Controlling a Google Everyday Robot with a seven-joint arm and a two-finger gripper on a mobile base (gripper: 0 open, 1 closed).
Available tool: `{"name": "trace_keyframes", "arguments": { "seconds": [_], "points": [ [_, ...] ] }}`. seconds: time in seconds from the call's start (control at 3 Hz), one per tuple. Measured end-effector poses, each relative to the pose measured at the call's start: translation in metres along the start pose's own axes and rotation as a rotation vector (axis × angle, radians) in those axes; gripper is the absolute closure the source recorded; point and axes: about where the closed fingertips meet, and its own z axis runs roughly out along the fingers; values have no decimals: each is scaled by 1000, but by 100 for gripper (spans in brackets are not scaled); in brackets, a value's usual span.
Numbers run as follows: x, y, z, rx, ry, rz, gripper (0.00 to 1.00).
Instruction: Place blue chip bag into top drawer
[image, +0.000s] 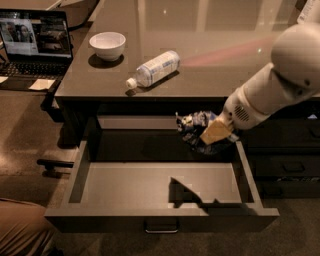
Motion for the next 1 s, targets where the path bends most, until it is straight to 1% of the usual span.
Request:
{"name": "trace_keyframes", "arguments": {
  "seconds": [0.33,0.67,1.0],
  "points": [
    [26,13,40,-22,-1,182,100],
    [36,20,80,-8,-23,308,100],
    [37,25,116,9,-40,366,100]
  ]
}}
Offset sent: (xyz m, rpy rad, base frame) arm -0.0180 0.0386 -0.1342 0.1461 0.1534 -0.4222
